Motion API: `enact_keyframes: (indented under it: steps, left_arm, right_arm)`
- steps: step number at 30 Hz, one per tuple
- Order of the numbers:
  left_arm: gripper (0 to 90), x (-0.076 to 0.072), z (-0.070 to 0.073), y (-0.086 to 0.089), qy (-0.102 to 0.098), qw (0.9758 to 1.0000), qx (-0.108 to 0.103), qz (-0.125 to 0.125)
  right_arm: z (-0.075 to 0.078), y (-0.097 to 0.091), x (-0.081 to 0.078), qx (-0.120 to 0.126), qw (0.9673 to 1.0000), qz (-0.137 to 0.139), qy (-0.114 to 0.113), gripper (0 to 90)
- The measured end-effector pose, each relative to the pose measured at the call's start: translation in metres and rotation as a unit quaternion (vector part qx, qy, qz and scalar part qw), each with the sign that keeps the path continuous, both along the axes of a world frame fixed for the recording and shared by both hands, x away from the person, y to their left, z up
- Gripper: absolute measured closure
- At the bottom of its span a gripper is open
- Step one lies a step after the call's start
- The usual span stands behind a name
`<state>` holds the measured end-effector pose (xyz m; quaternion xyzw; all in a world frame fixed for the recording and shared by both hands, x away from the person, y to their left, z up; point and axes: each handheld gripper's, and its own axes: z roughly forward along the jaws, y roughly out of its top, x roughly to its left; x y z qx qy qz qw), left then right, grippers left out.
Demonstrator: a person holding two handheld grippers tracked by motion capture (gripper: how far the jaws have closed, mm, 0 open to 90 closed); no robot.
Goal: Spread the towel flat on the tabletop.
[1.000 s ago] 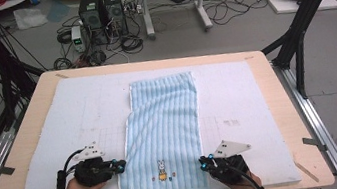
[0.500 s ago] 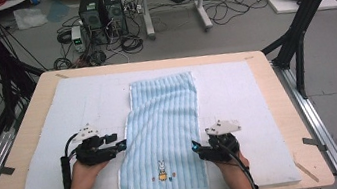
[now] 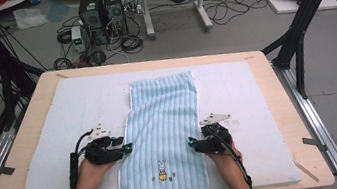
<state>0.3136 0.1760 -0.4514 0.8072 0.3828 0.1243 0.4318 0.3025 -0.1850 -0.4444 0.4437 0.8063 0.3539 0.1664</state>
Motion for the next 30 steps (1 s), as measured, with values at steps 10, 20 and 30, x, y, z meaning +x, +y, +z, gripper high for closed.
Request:
enact_keyframes:
  steps: [10, 20, 30]
  left_arm:
    - [88.1, -0.006, 0.0, 0.0, 0.01, 0.9994, -0.011, -0.031]
    - [88.2, -0.02, 0.005, 0.011, 0.027, 0.9979, -0.039, -0.045]
    - [65.2, -0.025, 0.009, 0.019, 0.019, 0.9977, -0.061, -0.02]
  right_arm:
    - [-0.005, -0.007, -0.009, 0.031, 0.9989, 0.034, -0.01, 76.0]
    - [0.0, -0.014, -0.025, 0.04, 0.9983, 0.042, -0.003, 82.9]
    - [0.008, -0.019, -0.045, 0.045, 0.9977, 0.05, -0.008, 72.3]
